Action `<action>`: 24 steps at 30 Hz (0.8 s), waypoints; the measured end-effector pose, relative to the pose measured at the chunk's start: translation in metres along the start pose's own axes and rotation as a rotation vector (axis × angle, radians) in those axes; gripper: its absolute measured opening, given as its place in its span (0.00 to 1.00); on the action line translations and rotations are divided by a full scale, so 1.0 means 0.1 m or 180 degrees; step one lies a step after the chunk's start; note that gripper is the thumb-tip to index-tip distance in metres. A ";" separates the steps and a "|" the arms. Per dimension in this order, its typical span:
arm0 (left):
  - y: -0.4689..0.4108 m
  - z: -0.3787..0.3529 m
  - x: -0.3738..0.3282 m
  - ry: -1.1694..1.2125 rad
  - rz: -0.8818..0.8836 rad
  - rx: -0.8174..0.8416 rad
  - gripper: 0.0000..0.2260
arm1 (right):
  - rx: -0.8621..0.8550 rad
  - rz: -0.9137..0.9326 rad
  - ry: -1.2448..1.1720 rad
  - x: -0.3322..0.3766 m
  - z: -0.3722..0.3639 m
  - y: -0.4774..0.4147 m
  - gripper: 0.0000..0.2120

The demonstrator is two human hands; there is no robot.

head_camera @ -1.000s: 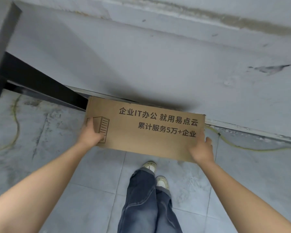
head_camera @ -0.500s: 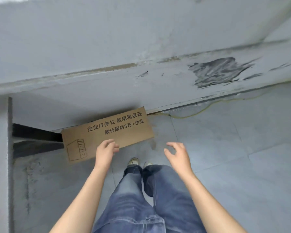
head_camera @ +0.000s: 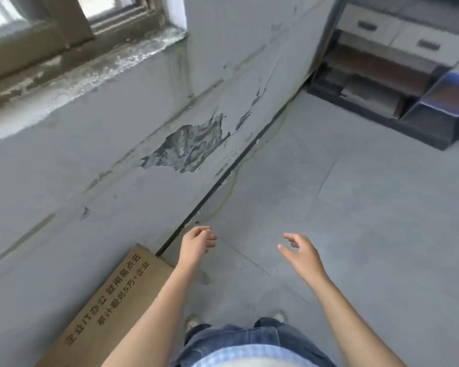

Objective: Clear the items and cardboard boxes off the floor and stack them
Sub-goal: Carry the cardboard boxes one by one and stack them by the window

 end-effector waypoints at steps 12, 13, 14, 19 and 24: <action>0.87 -3.53 -0.31 -0.1403 -0.0648 0.2201 0.06 | -0.1836 -0.1201 -0.1055 -1.94 2.43 -0.11 0.14; 0.97 -3.71 -0.33 -0.1531 -0.0737 0.2348 0.06 | -0.1903 -0.1302 -0.1109 -2.05 2.50 -0.08 0.14; 1.04 -3.86 -0.36 -0.1629 -0.0806 0.2449 0.06 | -0.1934 -0.1393 -0.1159 -2.14 2.54 -0.06 0.14; 0.98 -4.38 -0.46 -0.1879 -0.0729 0.2598 0.07 | -0.1922 -0.1778 -0.1374 -2.42 2.64 -0.13 0.13; 0.69 -4.98 -0.75 -0.1960 -0.0647 0.2598 0.07 | -0.2286 -0.2065 -0.1443 -2.55 2.99 -0.40 0.15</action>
Point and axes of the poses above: each hand's wrist, its own y-axis away from the middle knuckle, its own z-axis out of the back of the hand, x = y × z, the point moved 5 cm from there along -y, towards the middle knuckle, and after that the axes turned 5 degrees about -x, right-handed, at the moved point
